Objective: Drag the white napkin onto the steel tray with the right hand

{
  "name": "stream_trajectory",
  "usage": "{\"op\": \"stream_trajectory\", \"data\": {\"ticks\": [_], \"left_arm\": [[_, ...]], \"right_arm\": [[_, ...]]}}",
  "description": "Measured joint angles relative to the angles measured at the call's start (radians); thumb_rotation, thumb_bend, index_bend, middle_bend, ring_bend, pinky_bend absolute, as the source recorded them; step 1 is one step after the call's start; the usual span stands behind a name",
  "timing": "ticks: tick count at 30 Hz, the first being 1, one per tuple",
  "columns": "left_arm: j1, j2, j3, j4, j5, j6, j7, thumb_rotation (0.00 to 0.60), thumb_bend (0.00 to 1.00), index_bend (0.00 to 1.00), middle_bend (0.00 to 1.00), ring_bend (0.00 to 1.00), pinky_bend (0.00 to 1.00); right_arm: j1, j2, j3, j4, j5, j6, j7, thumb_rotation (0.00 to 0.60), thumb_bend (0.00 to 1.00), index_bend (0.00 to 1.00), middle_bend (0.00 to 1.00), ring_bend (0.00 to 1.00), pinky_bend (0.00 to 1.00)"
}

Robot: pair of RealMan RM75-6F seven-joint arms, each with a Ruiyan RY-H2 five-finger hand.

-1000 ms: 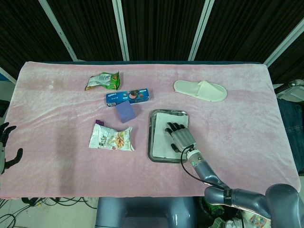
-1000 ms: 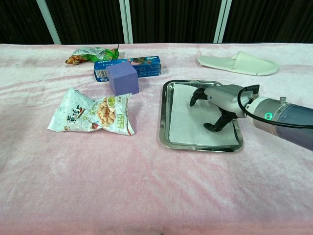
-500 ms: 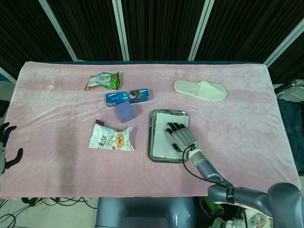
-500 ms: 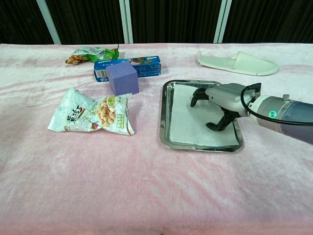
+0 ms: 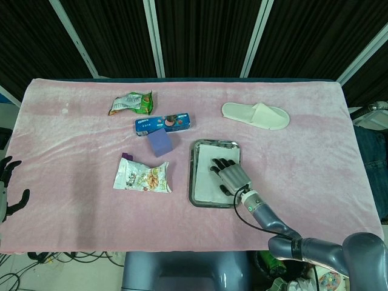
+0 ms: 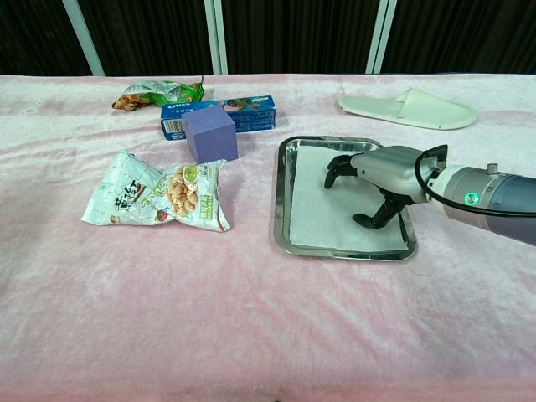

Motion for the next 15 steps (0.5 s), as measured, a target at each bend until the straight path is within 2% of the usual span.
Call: {"op": "stream_trajectory", "data": {"ticks": [15], "left_arm": [[0.003, 0.005, -0.001, -0.001, -0.003, 0.004, -0.006, 0.6, 0.37, 0.18, 0.08, 0.0, 0.01]], "right_arm": [[0.023, -0.018, 0.0, 0.042, -0.044, -0.039, 0.058, 0.6, 0.35, 0.25, 0.08, 0.11, 0.19]]}}
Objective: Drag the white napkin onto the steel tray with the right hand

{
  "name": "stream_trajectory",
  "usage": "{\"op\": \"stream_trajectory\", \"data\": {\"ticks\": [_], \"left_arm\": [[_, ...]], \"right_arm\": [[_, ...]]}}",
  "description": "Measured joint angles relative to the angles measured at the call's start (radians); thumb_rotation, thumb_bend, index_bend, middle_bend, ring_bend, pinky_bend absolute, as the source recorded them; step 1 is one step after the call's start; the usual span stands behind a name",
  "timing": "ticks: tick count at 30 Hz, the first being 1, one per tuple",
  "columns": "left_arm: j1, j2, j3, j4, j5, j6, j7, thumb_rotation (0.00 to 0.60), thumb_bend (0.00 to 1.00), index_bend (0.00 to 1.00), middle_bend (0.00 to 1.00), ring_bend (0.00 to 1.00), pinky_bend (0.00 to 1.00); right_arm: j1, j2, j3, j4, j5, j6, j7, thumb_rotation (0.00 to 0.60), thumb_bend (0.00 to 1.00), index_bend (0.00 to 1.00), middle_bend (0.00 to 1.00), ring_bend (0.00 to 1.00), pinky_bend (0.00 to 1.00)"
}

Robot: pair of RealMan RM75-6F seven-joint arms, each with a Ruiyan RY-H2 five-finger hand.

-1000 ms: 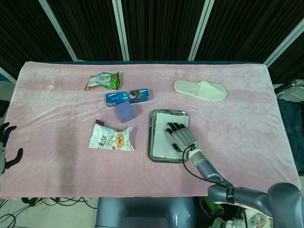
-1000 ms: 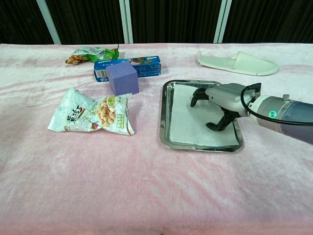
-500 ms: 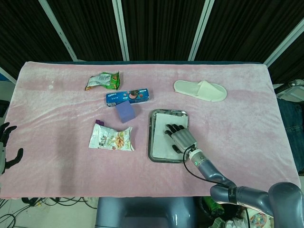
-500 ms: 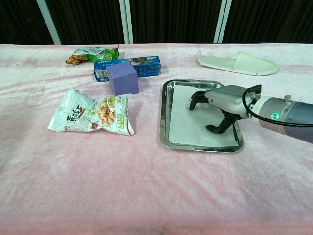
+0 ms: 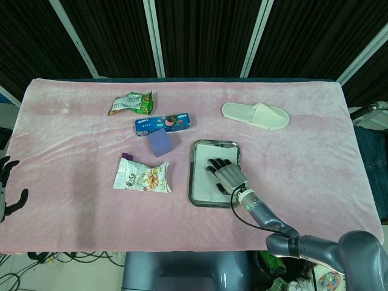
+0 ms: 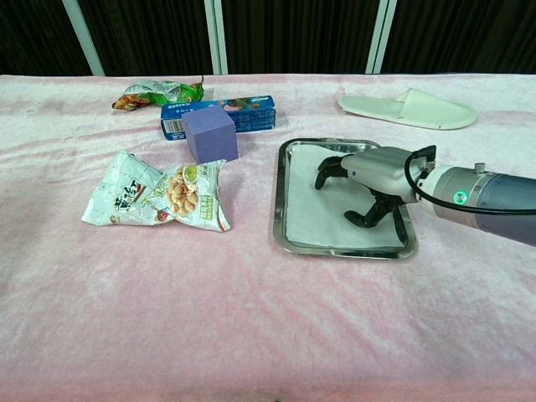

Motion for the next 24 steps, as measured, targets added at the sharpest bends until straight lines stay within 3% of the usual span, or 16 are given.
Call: {"op": "stream_trajectory", "data": {"ticks": [13, 24], "left_arm": [[-0.001, -0.001, -0.001, 0.001, -0.003, -0.002, 0.003, 0.6, 0.37, 0.18, 0.08, 0.0, 0.01], [0.0, -0.001, -0.001, 0.001, -0.004, 0.0, 0.005, 0.6, 0.38, 0.18, 0.08, 0.0, 0.01]], "right_arm": [[0.006, 0.008, -0.011, 0.037, -0.092, 0.003, 0.093, 0.6, 0.35, 0.25, 0.08, 0.11, 0.19], [0.001, 0.009, -0.016, 0.036, -0.088, 0.0, 0.083, 0.6, 0.35, 0.25, 0.08, 0.11, 0.19]]}}
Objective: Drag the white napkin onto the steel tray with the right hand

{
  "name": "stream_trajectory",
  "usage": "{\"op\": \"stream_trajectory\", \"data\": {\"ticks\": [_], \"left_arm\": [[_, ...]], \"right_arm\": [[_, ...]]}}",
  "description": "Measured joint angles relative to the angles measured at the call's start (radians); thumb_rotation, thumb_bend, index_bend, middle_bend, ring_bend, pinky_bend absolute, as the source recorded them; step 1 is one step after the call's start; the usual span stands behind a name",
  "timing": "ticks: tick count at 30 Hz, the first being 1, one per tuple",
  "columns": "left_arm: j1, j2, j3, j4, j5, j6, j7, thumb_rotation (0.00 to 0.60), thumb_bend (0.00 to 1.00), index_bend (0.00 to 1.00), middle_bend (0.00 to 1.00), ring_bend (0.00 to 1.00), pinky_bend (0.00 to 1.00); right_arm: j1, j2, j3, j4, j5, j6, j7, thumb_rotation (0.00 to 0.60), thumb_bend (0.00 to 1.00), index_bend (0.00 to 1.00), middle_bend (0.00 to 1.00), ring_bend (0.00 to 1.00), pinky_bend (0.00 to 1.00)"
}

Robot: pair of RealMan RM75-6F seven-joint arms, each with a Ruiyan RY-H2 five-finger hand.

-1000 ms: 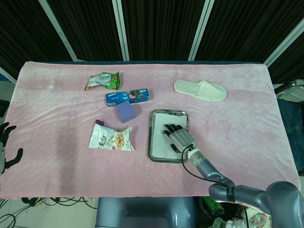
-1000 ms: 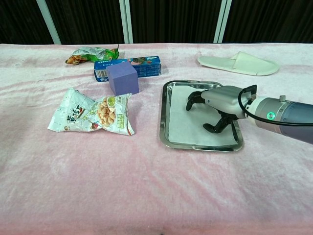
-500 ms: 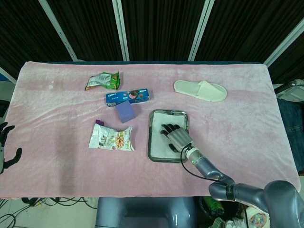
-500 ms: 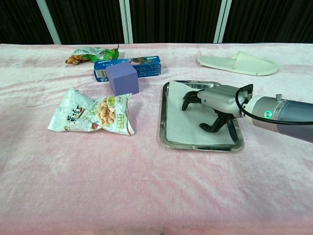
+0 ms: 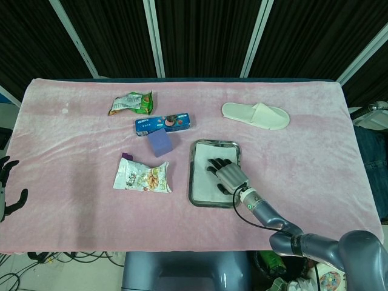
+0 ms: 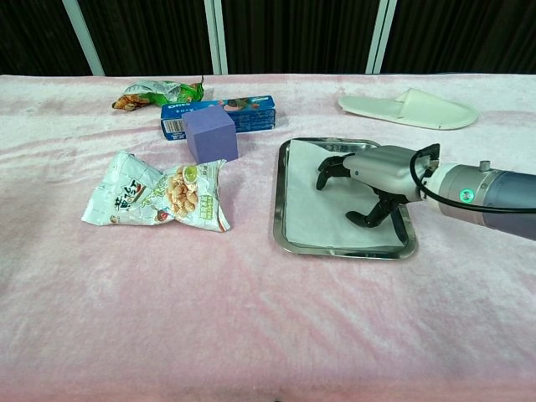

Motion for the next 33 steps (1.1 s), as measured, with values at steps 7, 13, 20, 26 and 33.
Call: {"op": "stream_trajectory", "data": {"ticks": [7, 13, 20, 26, 33], "left_arm": [[-0.001, 0.002, 0.0, 0.0, 0.0, -0.002, 0.0, 0.6, 0.37, 0.18, 0.08, 0.0, 0.01], [-0.003, 0.0, 0.0, 0.004, -0.001, -0.005, 0.001, 0.6, 0.38, 0.18, 0.08, 0.0, 0.01], [-0.003, -0.002, 0.001, 0.005, 0.003, -0.002, 0.004, 0.6, 0.37, 0.18, 0.08, 0.0, 0.01], [-0.001, -0.002, 0.002, 0.006, 0.01, 0.006, 0.005, 0.6, 0.38, 0.18, 0.08, 0.0, 0.01], [0.005, -0.002, 0.005, 0.007, 0.031, 0.025, 0.001, 0.6, 0.38, 0.18, 0.08, 0.0, 0.01]], "right_arm": [[-0.009, -0.014, 0.014, -0.003, 0.03, 0.028, -0.038, 0.6, 0.35, 0.25, 0.08, 0.11, 0.19], [-0.022, 0.008, 0.024, -0.037, 0.047, 0.054, -0.058, 0.6, 0.35, 0.25, 0.08, 0.11, 0.19], [-0.049, 0.066, 0.026, -0.11, 0.02, 0.111, -0.042, 0.6, 0.35, 0.25, 0.08, 0.11, 0.19], [-0.098, 0.141, 0.024, -0.179, -0.005, 0.207, -0.042, 0.6, 0.33, 0.2, 0.07, 0.11, 0.19], [-0.195, 0.301, 0.021, -0.27, 0.008, 0.283, 0.023, 0.6, 0.3, 0.18, 0.07, 0.11, 0.18]]}}
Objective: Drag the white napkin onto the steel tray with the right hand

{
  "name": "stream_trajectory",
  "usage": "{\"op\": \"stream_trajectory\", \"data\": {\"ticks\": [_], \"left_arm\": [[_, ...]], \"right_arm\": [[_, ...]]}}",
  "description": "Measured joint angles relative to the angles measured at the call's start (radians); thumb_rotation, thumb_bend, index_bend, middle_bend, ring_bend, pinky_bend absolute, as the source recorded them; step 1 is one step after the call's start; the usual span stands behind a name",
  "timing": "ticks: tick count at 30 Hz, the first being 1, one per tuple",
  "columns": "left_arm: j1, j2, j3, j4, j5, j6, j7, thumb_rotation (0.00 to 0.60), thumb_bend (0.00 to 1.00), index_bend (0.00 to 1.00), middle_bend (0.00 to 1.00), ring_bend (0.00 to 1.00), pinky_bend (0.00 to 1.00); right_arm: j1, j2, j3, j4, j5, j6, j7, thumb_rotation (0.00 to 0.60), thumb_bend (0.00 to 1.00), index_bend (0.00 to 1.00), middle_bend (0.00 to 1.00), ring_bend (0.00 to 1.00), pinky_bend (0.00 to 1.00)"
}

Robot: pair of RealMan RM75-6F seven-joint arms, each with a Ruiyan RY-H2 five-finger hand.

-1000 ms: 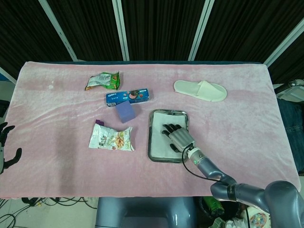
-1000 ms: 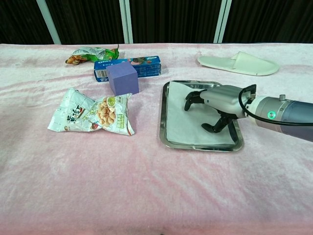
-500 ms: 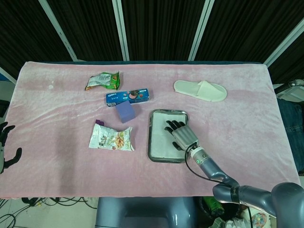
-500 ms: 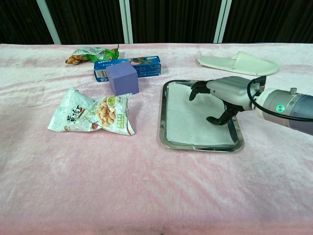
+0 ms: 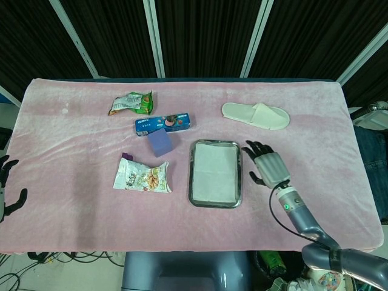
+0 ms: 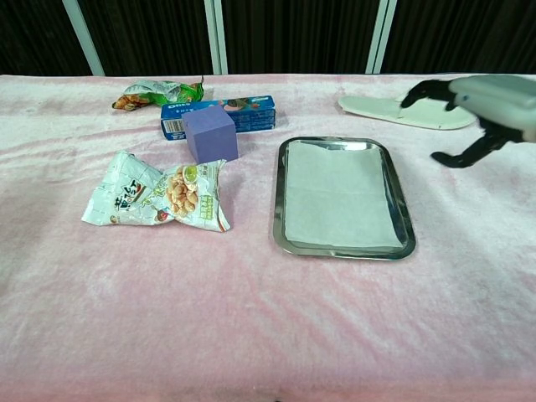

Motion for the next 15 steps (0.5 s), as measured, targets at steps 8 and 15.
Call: {"op": "stream_trajectory", "data": {"ticks": [8, 15], "left_arm": [[-0.003, -0.005, -0.001, 0.011, 0.01, 0.003, 0.003, 0.6, 0.38, 0.18, 0.08, 0.0, 0.01], [-0.004, -0.004, 0.0, 0.015, 0.017, 0.002, -0.001, 0.6, 0.38, 0.18, 0.08, 0.0, 0.01]], "right_arm": [[-0.18, 0.125, -0.041, -0.019, -0.064, 0.183, 0.239, 0.6, 0.3, 0.17, 0.07, 0.11, 0.18], [-0.346, 0.121, -0.105, -0.004, -0.127, 0.355, 0.317, 0.6, 0.29, 0.17, 0.06, 0.11, 0.18]]}}
